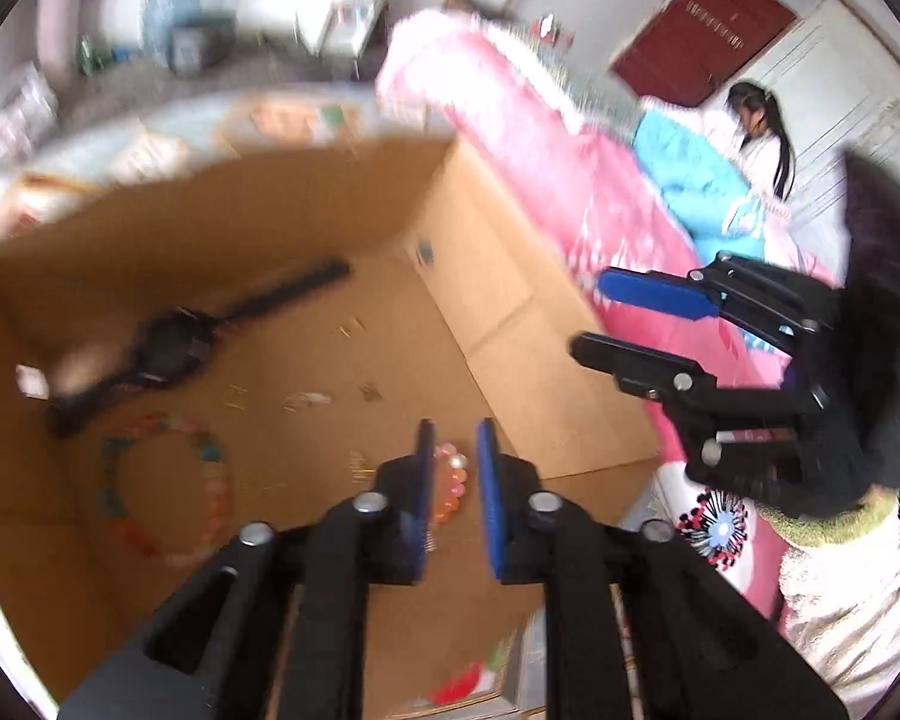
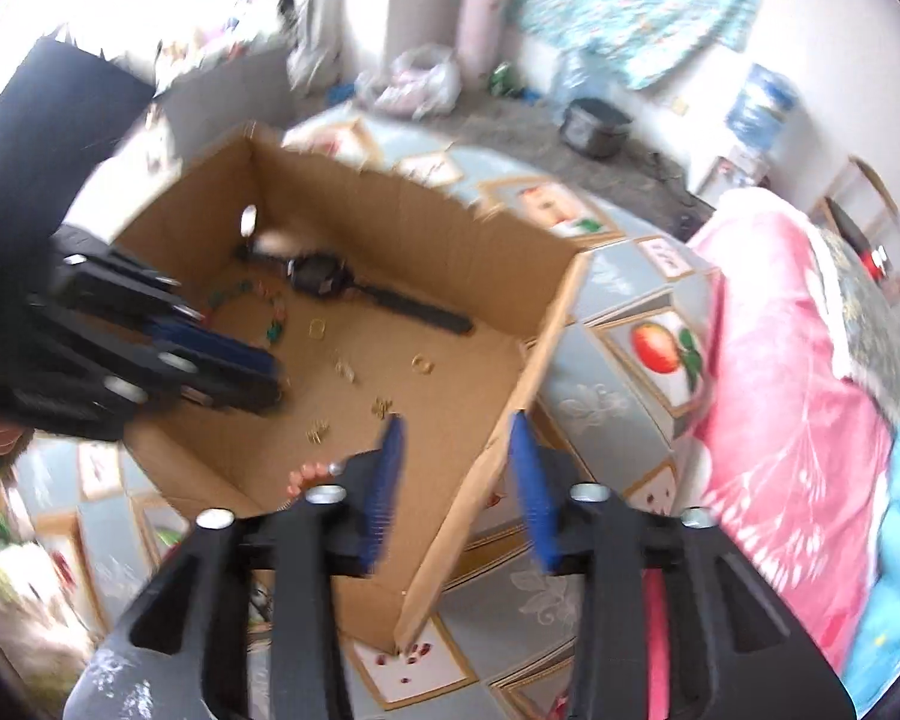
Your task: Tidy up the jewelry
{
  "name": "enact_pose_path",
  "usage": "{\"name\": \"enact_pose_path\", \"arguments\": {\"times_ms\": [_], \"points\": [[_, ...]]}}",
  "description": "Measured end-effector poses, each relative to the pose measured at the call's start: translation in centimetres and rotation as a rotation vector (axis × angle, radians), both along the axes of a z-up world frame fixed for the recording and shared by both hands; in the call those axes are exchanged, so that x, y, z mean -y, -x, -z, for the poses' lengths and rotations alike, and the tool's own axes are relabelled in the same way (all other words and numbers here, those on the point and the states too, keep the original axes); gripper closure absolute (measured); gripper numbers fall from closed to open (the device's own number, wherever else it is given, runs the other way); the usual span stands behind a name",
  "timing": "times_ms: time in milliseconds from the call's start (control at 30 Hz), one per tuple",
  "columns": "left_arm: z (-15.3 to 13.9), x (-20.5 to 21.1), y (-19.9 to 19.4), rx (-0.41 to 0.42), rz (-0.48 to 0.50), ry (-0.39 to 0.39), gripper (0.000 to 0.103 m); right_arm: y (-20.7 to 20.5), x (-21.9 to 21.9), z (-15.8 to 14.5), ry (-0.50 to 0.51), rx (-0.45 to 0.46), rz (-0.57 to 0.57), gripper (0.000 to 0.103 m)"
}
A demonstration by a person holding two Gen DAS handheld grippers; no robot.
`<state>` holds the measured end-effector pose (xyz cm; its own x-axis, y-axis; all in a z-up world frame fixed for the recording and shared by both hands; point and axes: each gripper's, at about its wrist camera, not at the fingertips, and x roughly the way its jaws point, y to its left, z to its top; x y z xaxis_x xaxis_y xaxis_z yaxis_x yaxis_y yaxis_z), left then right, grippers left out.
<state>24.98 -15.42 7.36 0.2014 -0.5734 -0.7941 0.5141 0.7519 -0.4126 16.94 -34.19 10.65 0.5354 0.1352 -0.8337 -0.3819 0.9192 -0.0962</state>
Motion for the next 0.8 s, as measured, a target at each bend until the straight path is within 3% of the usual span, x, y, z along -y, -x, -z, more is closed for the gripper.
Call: {"name": "enact_pose_path", "arguments": {"times_ms": [133,233,300,400,467,600,800], "points": [[-4.2,-7.3,4.0,0.196,-0.156,0.011,0.041,1.3,3.7,-0.7,-0.216,-0.015,0.111,0.043],[-5.5,-12.9,6.4,0.297,-0.318,0.003,0.022,1.1,5.6,1.5,-0.418,-0.12,0.164,0.042],[-4.7,-16.1,6.9,0.267,-0.398,0.035,0.019,0.8,6.2,3.4,-0.501,-0.189,0.203,0.042],[-1.0,-19.1,6.2,0.103,-0.494,0.104,0.02,0.6,5.9,5.1,-0.554,-0.248,0.247,0.042],[1.7,-20.2,5.8,0.007,-0.503,0.155,0.02,0.6,5.5,5.5,-0.599,-0.271,0.244,0.041],[5.1,-19.4,5.3,-0.151,-0.457,0.302,0.019,0.8,4.0,5.0,-0.535,-0.247,0.262,0.041],[4.5,-18.0,6.6,-0.08,-0.475,0.229,0.019,1.2,3.0,5.0,-0.476,-0.223,0.296,0.041]]}}
